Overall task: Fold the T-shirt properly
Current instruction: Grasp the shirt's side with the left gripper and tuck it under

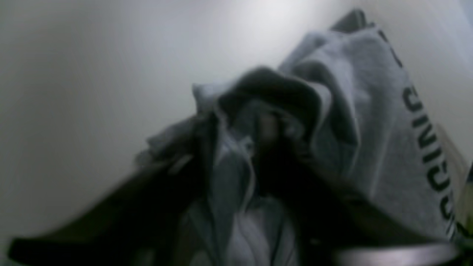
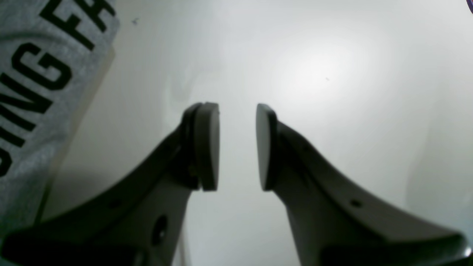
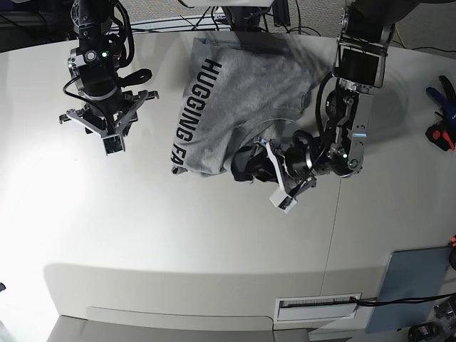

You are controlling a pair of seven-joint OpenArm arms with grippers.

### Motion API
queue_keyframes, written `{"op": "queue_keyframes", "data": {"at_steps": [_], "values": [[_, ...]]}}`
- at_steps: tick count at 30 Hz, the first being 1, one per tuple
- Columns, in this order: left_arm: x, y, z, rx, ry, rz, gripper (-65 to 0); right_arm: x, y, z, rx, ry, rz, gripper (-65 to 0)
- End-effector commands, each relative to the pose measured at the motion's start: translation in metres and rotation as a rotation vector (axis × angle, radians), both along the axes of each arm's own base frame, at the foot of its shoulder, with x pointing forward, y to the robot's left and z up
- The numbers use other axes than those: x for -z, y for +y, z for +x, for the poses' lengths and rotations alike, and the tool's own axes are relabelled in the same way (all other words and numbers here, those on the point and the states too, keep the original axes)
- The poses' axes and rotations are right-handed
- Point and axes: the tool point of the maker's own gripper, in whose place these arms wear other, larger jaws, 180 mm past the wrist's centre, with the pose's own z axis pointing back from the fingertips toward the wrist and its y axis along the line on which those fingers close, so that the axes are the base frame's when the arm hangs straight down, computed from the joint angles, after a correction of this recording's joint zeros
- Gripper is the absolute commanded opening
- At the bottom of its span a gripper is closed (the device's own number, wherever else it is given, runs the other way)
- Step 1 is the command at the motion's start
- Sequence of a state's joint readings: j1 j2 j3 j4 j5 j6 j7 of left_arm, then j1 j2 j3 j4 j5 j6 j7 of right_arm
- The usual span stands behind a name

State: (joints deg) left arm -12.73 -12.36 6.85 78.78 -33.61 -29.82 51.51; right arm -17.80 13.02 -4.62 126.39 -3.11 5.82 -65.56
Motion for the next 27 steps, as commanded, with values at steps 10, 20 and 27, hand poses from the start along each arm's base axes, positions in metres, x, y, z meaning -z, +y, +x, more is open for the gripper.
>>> {"op": "queue_keyframes", "data": {"at_steps": [10, 20, 27], "values": [[-0.008, 0.020, 0.020, -0.065, -0.049, 0.058, -64.9, -0.011, 0.000, 0.006, -0.008, -0.046, -0.007, -47.8], [-0.019, 0.082, 0.049, -0.275, -0.128, 0.148, -65.0, -0.013, 0.001, 0.009, -0.015, -0.066, -0.004, -47.8], [-0.009, 0.091, 0.044, -0.262, -0.095, 0.225, -45.2, -0.014, 0.001, 0.009, -0.017, -0.071, -0.003, -47.8]]}}
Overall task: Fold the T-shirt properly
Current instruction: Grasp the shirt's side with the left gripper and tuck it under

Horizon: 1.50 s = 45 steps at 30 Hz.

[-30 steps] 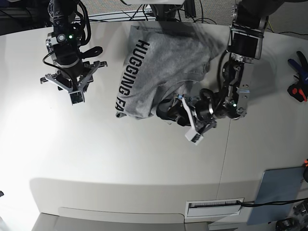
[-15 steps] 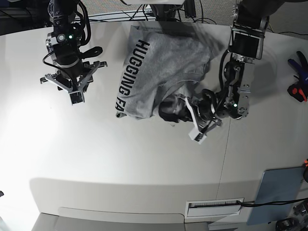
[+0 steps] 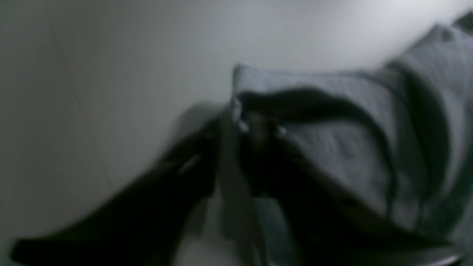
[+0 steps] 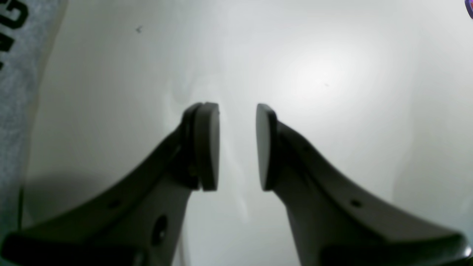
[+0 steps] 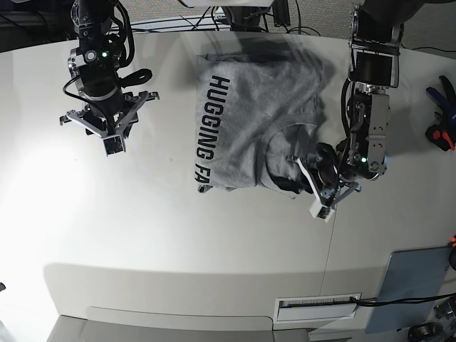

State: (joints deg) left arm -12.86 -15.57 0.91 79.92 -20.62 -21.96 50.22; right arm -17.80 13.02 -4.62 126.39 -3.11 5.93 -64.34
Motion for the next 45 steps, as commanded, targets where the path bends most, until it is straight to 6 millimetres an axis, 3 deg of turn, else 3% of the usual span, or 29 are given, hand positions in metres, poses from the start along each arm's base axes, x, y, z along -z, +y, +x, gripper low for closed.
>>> {"op": "queue_keyframes", "data": {"at_steps": [1, 3, 5, 8, 11, 12, 16, 22, 28, 35, 40, 45], "values": [[-0.016, -0.001, 0.010, 0.019, -0.046, -0.010, -39.7, -0.013, 0.000, 0.008, -0.010, -0.059, -0.004, -47.8], [-0.017, -0.006, 0.005, 0.056, -0.032, -0.029, -33.3, -0.017, 0.002, 0.011, -0.021, -0.088, 0.001, -47.8], [-0.027, -0.011, 0.004, 0.071, -0.043, -0.094, -34.0, -0.023, 0.006, 0.017, -0.037, -0.129, 0.017, -47.8], [-0.050, -0.014, 0.001, 0.090, -0.070, -0.192, -47.1, -0.034, 0.020, 0.029, -0.071, -0.185, 0.092, -49.6], [-0.061, -0.016, -0.015, 0.154, -0.069, -0.210, -61.7, -0.047, 0.031, 0.043, -0.115, -0.249, 0.144, -61.9], [-0.064, -0.016, -0.022, 0.150, -0.066, -0.237, -63.1, -0.048, 0.034, 0.048, -0.123, -0.260, 0.162, -65.0], [-0.067, -0.013, -0.053, 0.126, -0.059, -0.321, -63.6, -0.032, 0.044, 0.069, -0.163, -0.221, 0.233, -65.0], [-0.042, -0.019, -0.116, 0.173, 0.026, -0.333, -63.6, 0.002, 0.082, 0.098, -0.298, -0.103, 0.308, -65.0], [-0.008, -0.020, -0.170, 0.162, 0.167, -0.344, -63.6, 0.012, 0.123, 0.123, -0.391, -0.052, 0.301, -65.0], [0.013, -0.023, -0.223, 0.197, 0.269, -0.352, -63.7, 0.036, 0.164, 0.130, -0.454, 0.036, 0.346, -65.0], [0.023, -0.016, -0.225, 0.169, 0.262, -0.310, -65.0, 0.056, 0.166, 0.122, -0.463, 0.119, 0.330, -65.0], [0.048, 0.011, -0.202, 0.054, 0.210, -0.200, -65.0, 0.068, 0.138, 0.119, -0.417, 0.173, 0.207, -65.0]]}}
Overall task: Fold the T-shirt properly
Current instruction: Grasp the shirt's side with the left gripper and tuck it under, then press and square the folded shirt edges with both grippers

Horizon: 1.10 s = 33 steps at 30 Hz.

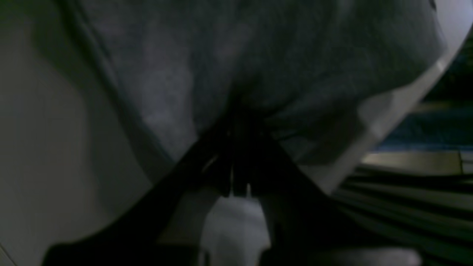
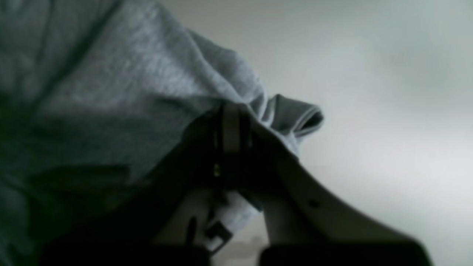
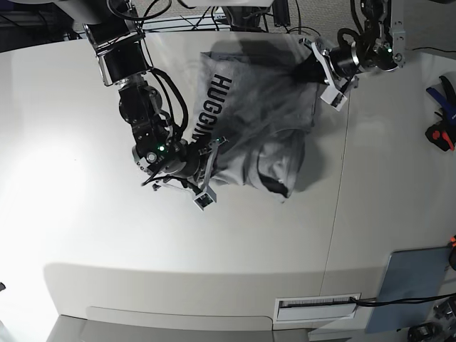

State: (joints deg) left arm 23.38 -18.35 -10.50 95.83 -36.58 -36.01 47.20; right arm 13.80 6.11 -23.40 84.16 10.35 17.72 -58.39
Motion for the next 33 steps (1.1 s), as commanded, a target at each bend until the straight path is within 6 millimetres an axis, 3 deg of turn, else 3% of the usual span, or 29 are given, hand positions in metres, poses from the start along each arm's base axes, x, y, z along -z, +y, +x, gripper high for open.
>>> {"op": "queue_keyframes", "data": {"at_steps": [1, 7, 11, 20, 22, 26, 33], "values": [[0.009, 0.014, 0.007, -0.006, 0.014, 0.078, -65.0, -0.010, -0.015, 0.011, 0.031, -0.044, -0.034, -65.0], [0.019, 0.025, 0.052, -0.054, 0.007, 0.073, -65.0, -0.014, -0.056, -0.009, 0.061, -0.093, -0.130, -65.0], [0.021, 0.014, 0.084, -0.089, -0.003, 0.020, -65.0, -0.026, -0.078, -0.030, 0.086, -0.142, -0.189, -65.0], [0.010, -0.045, 0.130, 0.033, -0.098, 0.030, -65.0, -0.012, -0.063, -0.099, 0.036, -0.083, -0.161, -65.0], [0.005, -0.049, 0.139, 0.041, -0.110, 0.044, -65.0, -0.020, -0.064, -0.099, 0.049, -0.117, -0.175, -65.0], [-0.007, -0.051, 0.151, 0.058, -0.124, 0.049, -65.0, -0.049, -0.078, -0.081, 0.130, -0.232, -0.185, -65.0], [-0.048, -0.040, 0.151, 0.048, -0.142, -0.056, -65.0, -0.065, -0.113, -0.054, 0.236, -0.302, -0.179, -65.0]]}}
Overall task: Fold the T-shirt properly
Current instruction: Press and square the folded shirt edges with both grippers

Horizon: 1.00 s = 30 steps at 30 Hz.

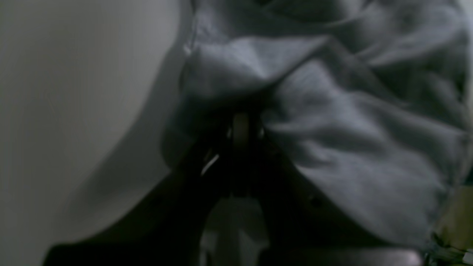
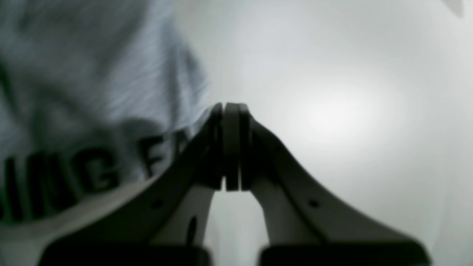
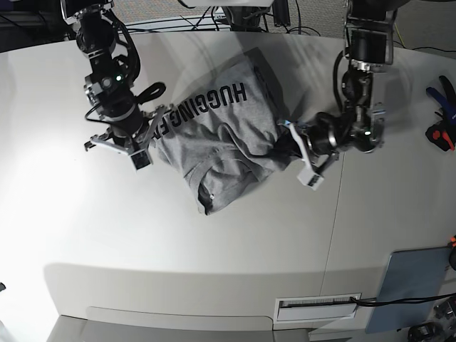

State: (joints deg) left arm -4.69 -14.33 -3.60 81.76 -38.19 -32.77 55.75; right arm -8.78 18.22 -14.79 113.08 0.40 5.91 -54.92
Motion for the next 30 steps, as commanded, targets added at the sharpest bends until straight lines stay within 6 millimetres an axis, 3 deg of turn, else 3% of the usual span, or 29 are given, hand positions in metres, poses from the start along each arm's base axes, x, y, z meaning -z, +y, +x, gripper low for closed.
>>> {"op": "queue_keyframes", "data": {"at_steps": [1, 8, 11, 14, 22, 30], "values": [[-0.020, 0.004, 0.010, -0.014, -0.055, -0.028, -65.0, -0.010, -0.004, 0.011, 0.006, -0.042, 0.014, -65.0], [-0.034, 0.034, -0.020, -0.078, -0.064, 0.002, -65.0, 0.019, -0.002, 0.033, -0.007, 0.069, 0.122, -65.0], [-0.022, 0.044, -0.041, -0.114, -0.018, 0.010, -65.0, 0.025, -0.008, 0.046, 0.014, 0.092, 0.128, -65.0], [-0.007, 0.044, -0.065, -0.133, 0.027, -0.002, -65.0, 0.034, -0.003, 0.048, -0.024, 0.139, 0.163, -65.0], [0.018, 0.045, -0.073, -0.221, 0.000, 0.018, -65.0, 0.061, 0.018, 0.018, -0.113, 0.309, 0.262, -65.0], [0.022, 0.033, -0.040, -0.251, -0.007, -0.048, -65.0, 0.068, 0.031, -0.032, -0.157, 0.338, 0.247, -65.0]]}}
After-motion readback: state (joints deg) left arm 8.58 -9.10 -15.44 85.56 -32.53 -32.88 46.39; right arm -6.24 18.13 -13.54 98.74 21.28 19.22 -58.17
